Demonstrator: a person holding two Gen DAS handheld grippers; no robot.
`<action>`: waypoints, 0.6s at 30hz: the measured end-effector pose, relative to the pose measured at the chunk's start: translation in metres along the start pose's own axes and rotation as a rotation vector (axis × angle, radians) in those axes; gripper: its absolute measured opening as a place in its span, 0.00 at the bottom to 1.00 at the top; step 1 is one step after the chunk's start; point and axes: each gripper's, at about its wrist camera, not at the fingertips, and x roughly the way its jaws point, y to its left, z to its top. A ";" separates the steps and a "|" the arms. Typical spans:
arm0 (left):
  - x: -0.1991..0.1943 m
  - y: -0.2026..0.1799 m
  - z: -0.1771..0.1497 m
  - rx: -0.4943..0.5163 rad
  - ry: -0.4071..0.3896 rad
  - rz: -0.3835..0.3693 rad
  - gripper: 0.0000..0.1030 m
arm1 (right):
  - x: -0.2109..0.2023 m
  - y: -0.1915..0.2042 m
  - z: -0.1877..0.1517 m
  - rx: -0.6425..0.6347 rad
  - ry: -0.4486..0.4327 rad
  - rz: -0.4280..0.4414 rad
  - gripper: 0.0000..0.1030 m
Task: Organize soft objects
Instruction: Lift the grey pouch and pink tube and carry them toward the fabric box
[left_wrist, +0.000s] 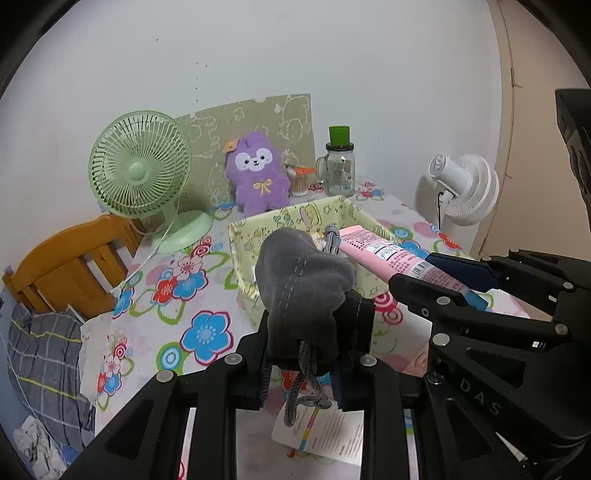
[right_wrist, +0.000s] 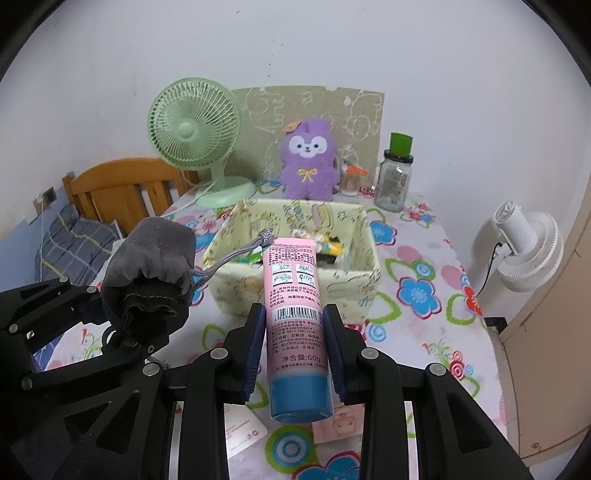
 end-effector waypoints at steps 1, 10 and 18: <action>-0.001 -0.001 0.003 -0.002 -0.004 0.000 0.24 | -0.001 -0.002 0.002 0.002 -0.005 -0.002 0.34; -0.001 -0.006 0.024 0.013 -0.028 0.005 0.24 | -0.001 -0.013 0.022 0.010 -0.029 -0.014 0.34; 0.003 -0.005 0.043 0.006 -0.054 0.010 0.24 | 0.002 -0.021 0.042 0.012 -0.049 -0.023 0.34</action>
